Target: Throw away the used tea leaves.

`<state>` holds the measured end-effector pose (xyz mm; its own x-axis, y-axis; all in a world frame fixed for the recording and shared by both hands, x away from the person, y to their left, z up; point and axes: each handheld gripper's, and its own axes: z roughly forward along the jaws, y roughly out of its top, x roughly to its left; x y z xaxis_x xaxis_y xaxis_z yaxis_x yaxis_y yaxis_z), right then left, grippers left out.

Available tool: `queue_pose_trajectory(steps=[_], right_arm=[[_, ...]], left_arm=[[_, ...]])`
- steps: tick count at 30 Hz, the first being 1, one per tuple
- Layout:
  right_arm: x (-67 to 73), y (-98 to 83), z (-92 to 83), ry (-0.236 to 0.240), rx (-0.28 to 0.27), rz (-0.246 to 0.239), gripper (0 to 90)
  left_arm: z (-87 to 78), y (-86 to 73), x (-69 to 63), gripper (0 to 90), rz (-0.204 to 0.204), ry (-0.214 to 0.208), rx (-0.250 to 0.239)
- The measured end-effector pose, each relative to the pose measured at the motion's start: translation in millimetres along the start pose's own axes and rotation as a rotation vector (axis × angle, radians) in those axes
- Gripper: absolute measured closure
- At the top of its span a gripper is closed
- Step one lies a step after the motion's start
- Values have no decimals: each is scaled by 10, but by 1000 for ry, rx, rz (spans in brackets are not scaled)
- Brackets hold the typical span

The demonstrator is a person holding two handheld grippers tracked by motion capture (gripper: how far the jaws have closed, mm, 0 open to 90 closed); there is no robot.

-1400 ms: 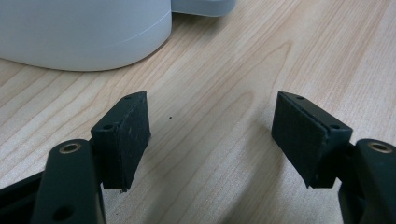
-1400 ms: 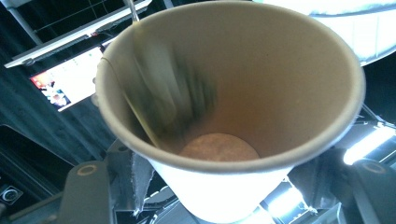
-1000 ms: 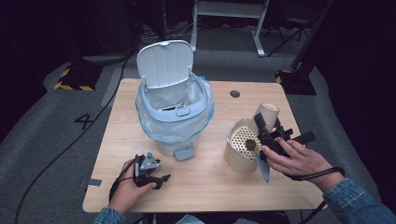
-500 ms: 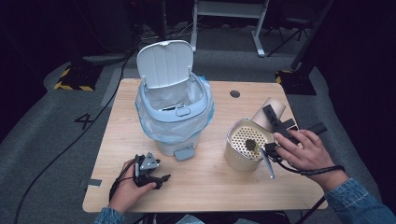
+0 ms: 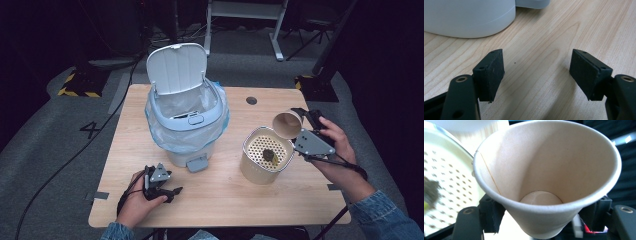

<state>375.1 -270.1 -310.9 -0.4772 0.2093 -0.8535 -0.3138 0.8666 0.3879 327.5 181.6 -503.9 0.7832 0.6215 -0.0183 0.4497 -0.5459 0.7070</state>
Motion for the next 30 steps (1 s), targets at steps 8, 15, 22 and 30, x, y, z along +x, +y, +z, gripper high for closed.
queue_pose_trajectory(steps=[8, 15, 22, 30], right_arm=[[-95, -209, 55, 199, -100, 463, 306], [-127, -389, 142, 446, -98, 801, 305], [-99, -514, 210, 506, -89, 914, 305], [-126, -478, 233, 520, -104, 941, 302]], left_arm=[[0, 0, 0, 283, 0, 0, 0], [0, 0, 0, 283, 0, 0, 0], [0, 0, 0, 283, 0, 0, 0], [0, 0, 4, 283, 0, -2, 0]])
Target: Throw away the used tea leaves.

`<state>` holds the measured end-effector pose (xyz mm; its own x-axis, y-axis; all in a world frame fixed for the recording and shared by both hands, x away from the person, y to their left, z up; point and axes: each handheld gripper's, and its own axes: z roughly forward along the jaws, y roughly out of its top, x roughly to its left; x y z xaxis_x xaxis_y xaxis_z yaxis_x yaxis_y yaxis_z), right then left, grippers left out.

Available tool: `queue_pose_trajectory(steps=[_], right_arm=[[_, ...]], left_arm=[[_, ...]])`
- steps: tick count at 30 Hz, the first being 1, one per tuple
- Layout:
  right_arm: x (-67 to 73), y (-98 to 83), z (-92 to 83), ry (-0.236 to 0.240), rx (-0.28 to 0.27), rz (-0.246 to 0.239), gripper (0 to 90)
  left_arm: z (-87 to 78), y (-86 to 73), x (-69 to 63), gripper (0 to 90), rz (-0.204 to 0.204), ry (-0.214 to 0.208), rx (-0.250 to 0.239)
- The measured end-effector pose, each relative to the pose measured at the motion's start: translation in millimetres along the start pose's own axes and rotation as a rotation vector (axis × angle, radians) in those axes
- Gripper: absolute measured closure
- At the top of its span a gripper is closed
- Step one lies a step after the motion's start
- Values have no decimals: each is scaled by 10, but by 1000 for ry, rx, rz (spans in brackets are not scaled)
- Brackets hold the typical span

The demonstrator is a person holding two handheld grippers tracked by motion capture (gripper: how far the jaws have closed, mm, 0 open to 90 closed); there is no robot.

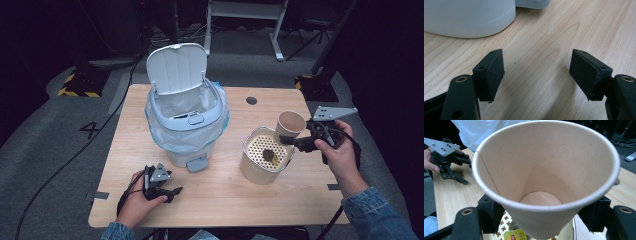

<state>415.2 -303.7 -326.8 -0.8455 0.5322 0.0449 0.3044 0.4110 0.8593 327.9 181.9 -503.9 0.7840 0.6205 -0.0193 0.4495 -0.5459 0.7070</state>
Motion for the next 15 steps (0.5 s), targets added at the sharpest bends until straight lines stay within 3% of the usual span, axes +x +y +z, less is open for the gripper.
queue_pose_trajectory(steps=[10, 15], right_arm=[[-47, 133, 6, -53, -21, -55, 300], [-96, 224, -38, -62, -1, -93, 300]], left_arm=[[0, 0, 1, 282, 0, 0, 0], [1, 1, 3, 282, 0, -2, 0]])
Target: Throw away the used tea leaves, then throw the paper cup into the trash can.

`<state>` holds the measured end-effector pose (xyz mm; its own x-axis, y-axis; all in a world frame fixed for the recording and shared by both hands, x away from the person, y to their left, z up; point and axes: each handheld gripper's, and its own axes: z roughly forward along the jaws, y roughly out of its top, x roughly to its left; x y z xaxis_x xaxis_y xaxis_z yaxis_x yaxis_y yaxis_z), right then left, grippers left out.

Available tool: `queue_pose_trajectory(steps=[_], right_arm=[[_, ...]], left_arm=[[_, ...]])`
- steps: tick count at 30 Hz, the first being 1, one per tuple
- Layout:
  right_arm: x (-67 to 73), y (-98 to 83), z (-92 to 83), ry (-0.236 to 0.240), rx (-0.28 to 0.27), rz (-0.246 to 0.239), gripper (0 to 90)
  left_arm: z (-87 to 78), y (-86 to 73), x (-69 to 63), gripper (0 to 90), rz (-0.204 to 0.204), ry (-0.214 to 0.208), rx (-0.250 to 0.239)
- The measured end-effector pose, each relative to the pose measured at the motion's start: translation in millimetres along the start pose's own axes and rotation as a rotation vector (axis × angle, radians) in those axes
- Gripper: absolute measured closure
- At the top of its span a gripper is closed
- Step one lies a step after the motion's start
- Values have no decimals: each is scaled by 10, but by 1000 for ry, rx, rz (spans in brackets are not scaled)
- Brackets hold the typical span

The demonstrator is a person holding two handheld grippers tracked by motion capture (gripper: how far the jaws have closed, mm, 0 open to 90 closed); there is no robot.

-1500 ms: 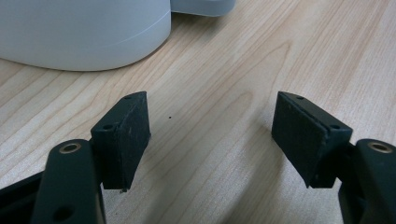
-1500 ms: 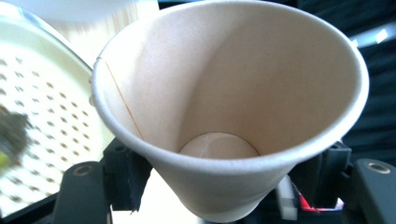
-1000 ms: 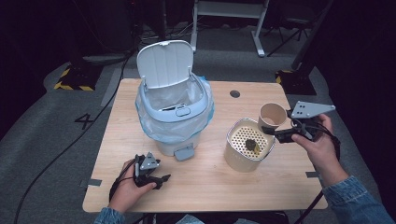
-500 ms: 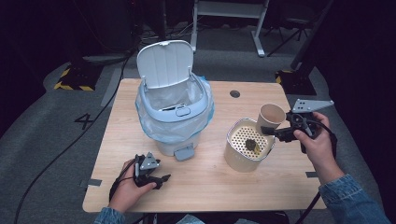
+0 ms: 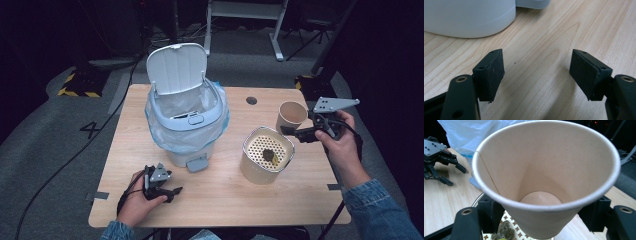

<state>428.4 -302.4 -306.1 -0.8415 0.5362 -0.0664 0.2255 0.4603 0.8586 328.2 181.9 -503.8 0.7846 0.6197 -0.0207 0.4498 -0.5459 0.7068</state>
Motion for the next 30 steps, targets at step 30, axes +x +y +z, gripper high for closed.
queue_pose_trajectory(steps=[30], right_arm=[[-29, 1075, 408, 206, -45, -98, 301]], left_arm=[[-1, 0, -1, 284, 0, 1, 1]])
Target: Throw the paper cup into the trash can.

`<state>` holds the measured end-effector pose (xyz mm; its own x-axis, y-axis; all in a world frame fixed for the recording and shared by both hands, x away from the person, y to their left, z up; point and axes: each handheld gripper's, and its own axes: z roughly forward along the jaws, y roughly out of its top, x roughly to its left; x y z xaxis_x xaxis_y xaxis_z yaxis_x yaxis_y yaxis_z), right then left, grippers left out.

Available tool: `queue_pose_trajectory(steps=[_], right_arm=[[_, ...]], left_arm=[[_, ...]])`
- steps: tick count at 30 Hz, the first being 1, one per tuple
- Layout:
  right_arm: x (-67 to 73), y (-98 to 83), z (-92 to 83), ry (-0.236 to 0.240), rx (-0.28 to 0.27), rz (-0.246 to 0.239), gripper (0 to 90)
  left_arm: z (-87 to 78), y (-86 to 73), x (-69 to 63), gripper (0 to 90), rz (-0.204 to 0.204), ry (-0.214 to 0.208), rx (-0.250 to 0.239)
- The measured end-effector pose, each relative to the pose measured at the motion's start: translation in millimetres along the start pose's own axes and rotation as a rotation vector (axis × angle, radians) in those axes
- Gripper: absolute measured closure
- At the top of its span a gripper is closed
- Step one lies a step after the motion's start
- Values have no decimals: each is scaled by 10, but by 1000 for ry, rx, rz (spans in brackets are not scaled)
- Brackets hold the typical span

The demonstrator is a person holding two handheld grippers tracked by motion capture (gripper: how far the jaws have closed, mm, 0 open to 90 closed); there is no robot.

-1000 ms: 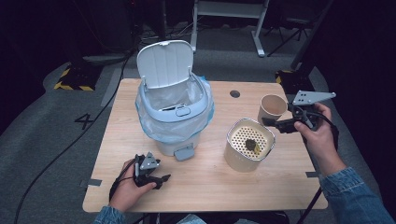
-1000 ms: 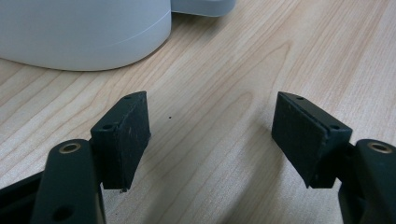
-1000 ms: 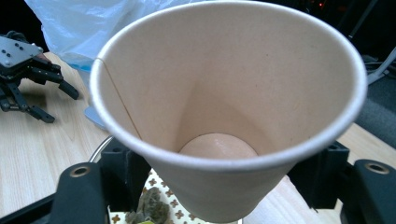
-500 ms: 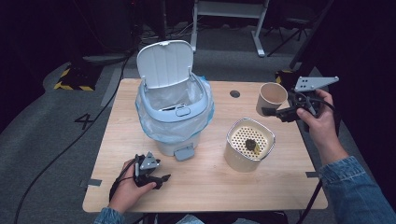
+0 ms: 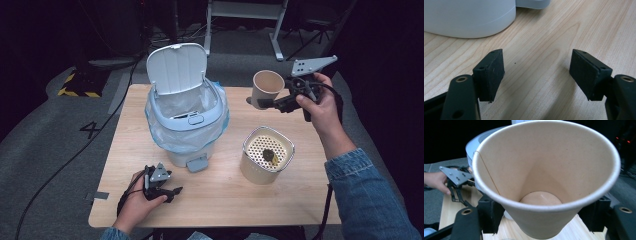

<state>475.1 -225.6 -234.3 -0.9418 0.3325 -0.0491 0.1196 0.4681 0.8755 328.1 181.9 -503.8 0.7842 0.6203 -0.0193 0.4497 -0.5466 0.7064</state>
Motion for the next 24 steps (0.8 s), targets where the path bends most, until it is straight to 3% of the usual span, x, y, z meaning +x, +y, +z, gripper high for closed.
queue_pose_trajectory(steps=[8, 13, 24], right_arm=[[12, 274, 296, 42, 21, -24, 300], [-3, 392, 471, 57, 0, -17, 300], [-28, 524, 899, 70, -25, 7, 298]], left_arm=[[4, 5, 9, 285, -1, -5, 0], [13, 13, 17, 284, 2, 1, -4], [14, 14, 19, 284, 4, -2, -2]])
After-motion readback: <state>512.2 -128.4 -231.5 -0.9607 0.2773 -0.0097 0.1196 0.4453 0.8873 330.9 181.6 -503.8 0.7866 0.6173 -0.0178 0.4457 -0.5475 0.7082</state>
